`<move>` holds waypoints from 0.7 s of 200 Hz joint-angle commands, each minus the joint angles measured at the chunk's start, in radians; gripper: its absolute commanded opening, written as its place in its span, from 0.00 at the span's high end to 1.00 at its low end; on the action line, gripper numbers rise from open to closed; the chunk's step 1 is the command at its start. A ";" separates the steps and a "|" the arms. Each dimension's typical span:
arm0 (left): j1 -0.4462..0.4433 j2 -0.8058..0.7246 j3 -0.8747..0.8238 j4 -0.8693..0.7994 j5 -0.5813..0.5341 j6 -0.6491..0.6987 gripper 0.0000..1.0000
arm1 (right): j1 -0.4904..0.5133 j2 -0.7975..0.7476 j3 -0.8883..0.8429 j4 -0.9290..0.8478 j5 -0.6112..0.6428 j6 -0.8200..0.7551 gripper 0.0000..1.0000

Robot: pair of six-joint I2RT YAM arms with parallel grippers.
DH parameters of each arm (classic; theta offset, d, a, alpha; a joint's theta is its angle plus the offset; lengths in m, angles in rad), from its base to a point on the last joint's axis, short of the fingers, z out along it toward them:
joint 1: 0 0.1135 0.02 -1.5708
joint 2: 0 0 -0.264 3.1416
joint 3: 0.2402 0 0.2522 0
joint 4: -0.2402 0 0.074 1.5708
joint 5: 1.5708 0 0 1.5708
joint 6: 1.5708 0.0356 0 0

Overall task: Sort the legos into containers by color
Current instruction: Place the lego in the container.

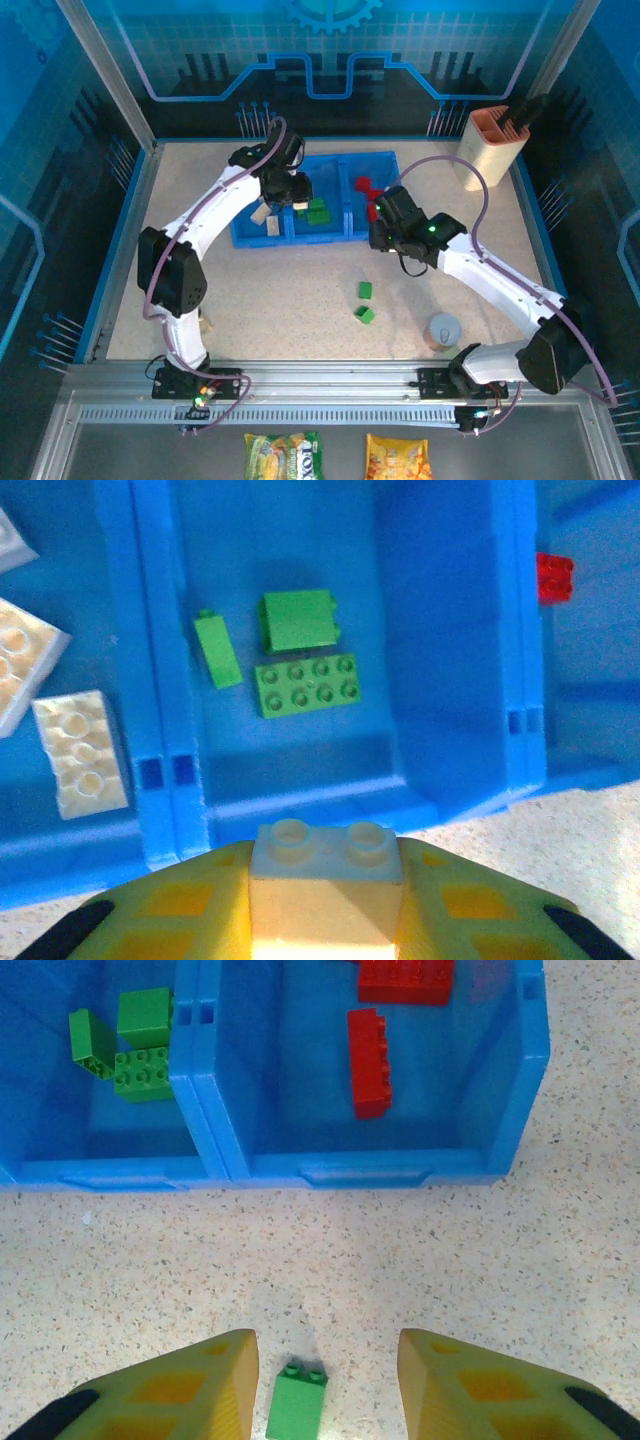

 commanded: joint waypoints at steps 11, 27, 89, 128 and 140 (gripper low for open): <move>0.052 0.032 0.041 -0.074 -0.072 0.058 0.66 | -0.016 -0.036 -0.007 -0.041 0.033 0.016 0.58; 0.091 0.035 0.037 -0.075 -0.072 0.068 0.66 | -0.016 -0.038 -0.009 -0.043 0.032 0.016 0.58; 0.214 0.102 0.047 -0.036 -0.035 0.123 0.66 | -0.016 -0.034 -0.009 -0.041 0.017 0.023 0.58; 0.246 0.192 0.104 0.015 0.019 0.159 0.66 | -0.016 -0.034 -0.006 -0.051 0.015 0.025 0.58; 0.256 0.222 0.119 0.031 0.043 0.163 0.66 | -0.016 -0.037 -0.007 -0.055 0.017 0.026 0.58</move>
